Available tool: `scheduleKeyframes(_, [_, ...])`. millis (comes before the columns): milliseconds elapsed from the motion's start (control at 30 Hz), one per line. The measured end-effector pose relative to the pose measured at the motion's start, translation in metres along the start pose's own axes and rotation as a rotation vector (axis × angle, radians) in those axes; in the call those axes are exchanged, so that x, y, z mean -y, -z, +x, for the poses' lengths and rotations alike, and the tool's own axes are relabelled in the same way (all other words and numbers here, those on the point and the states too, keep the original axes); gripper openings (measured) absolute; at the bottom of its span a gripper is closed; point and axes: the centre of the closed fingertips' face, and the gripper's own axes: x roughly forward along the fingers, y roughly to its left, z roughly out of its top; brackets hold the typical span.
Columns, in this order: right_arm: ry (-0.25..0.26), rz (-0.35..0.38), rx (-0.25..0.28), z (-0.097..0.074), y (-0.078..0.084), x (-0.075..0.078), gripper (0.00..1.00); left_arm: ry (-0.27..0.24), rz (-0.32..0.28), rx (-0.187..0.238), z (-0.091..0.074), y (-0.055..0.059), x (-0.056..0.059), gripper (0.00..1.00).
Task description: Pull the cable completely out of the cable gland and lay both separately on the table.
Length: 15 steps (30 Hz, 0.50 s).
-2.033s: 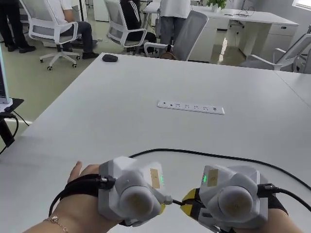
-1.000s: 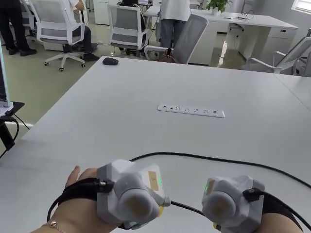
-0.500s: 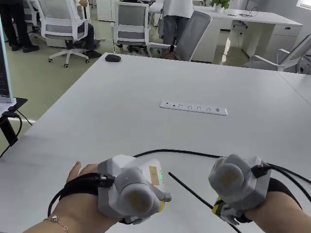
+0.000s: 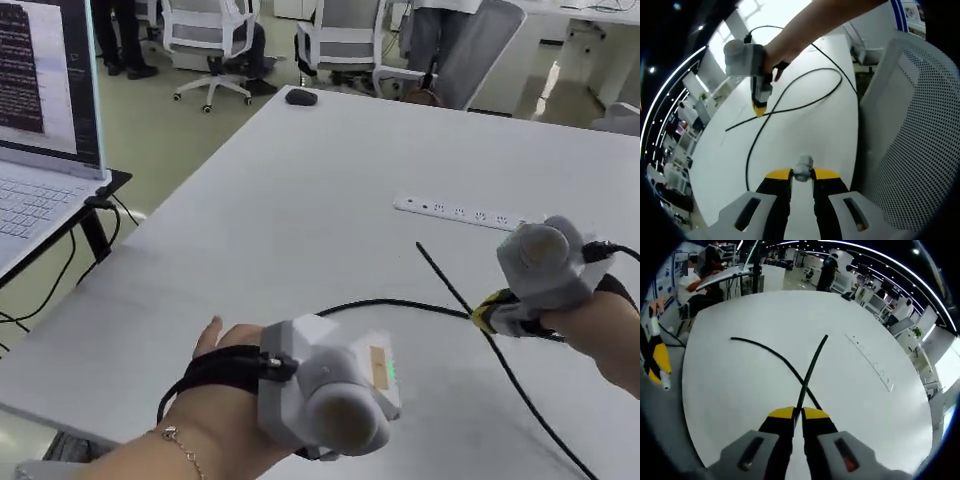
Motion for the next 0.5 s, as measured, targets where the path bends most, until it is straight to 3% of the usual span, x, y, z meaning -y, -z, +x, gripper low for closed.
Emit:
scheduleKeyframes(167, [0.091,0.128,-0.068,0.027,0.029,0.055,0.04,0.007,-0.01,-0.016,0.0,0.004,0.001,0.17])
scheduleKeyframes(300, [0.141,0.221,-0.107,0.03,0.052,0.071,0.04,0.012,-0.018,-0.022,0.001,0.005,0.002,0.17])
scheduleKeyframes(400, [0.153,0.244,-0.133,0.038,0.069,0.085,0.03,0.017,-0.023,-0.024,0.002,0.006,0.002,0.17])
scheduleKeyframes(500, [0.147,0.241,-0.141,0.033,0.075,0.083,0.05,0.024,-0.023,-0.018,0.004,0.003,0.003,0.17])
